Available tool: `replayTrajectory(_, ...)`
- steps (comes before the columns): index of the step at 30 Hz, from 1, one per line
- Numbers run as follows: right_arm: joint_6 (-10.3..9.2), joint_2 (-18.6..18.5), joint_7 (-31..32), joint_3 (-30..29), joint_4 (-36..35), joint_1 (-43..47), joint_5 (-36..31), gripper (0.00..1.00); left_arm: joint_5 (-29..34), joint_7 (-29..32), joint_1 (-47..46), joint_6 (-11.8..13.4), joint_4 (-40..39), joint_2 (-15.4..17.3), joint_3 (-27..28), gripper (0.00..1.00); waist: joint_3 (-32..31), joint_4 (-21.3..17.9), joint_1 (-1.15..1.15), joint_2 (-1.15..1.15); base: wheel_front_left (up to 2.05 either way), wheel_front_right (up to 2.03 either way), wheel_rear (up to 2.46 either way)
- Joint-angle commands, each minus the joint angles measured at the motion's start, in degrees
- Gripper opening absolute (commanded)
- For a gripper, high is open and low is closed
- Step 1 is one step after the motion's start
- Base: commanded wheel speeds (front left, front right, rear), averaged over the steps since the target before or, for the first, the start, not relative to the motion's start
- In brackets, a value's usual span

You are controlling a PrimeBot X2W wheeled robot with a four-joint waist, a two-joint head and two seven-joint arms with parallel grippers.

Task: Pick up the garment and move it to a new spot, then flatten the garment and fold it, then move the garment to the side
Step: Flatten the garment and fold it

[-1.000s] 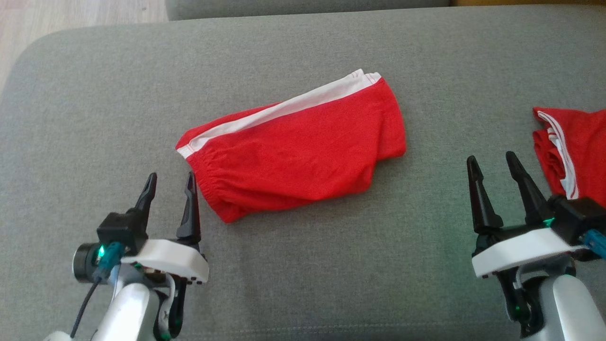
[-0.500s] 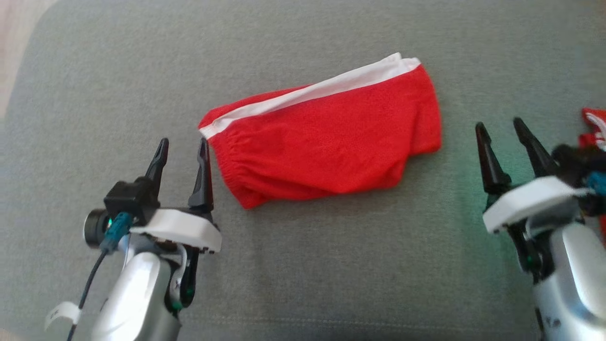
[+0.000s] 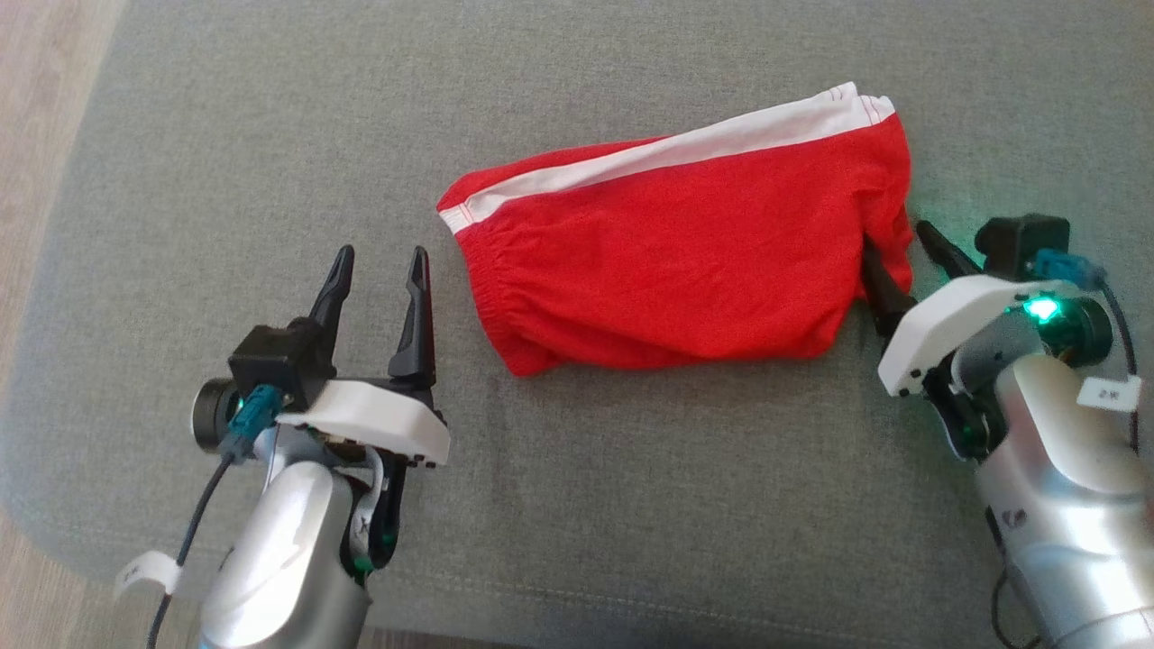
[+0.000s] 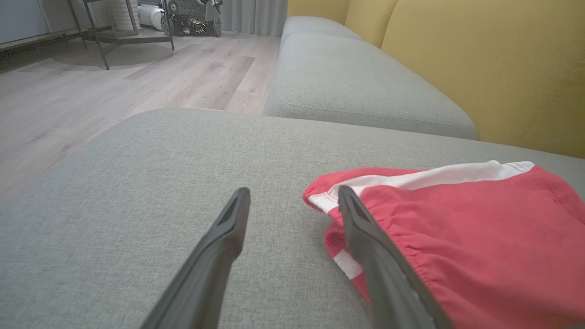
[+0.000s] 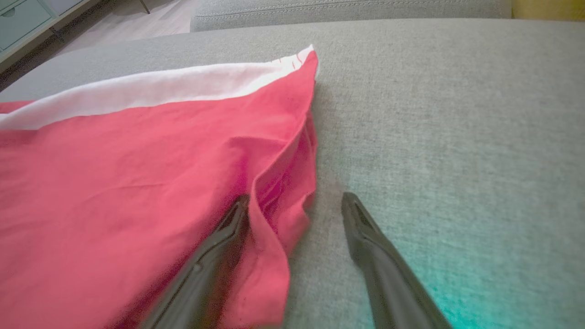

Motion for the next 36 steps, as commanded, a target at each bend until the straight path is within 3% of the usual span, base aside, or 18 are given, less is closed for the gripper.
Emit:
replayTrajectory(1,-0.05,0.2,0.7,1.8,0.9,-0.7,1.0,1.00,0.3,-0.7,-2.1,-0.2,-1.7,0.4,2.2,1.00,0.0,0.1,0.00,0.00,0.00,0.00,0.00)
replayTrajectory(2,-0.05,0.4,0.9,2.3,1.8,-1.0,1.6,0.42,0.3,-0.7,-2.0,-0.2,-1.8,0.4,2.3,1.00,0.0,0.0,0.00,0.00,0.00,0.00,0.00)
replayTrajectory(3,-0.05,0.7,0.7,2.7,2.3,-1.2,2.4,0.00,0.4,-0.7,-1.9,-0.2,-1.9,0.3,2.5,1.00,-0.1,-0.1,0.00,0.00,0.00,0.00,0.00)
replayTrajectory(11,-0.05,1.4,-3.7,4.3,2.3,1.1,7.5,0.00,1.5,-0.7,-0.7,-0.3,-2.3,0.4,3.7,1.00,-1.4,-2.4,0.00,0.00,0.00,0.00,0.00)
replayTrajectory(19,-0.05,2.5,-7.6,-0.8,-5.7,12.9,8.7,0.00,1.9,-0.7,1.8,-0.1,-3.2,1.1,5.0,1.00,-4.0,-6.4,0.00,0.00,0.00,0.00,0.00)
replayTrajectory(28,-0.05,5.8,-3.6,-9.2,-16.8,23.7,5.3,0.00,1.7,-0.7,3.3,0.0,-3.6,1.5,5.2,1.00,-5.2,-8.8,0.00,0.00,0.00,0.00,0.00)
replayTrajectory(36,-0.05,7.0,1.0,-10.1,-26.3,24.5,1.8,0.00,1.5,-0.7,3.5,-0.2,-3.2,1.5,4.6,1.00,-6.5,-9.0,0.00,0.00,0.00,0.00,0.00)
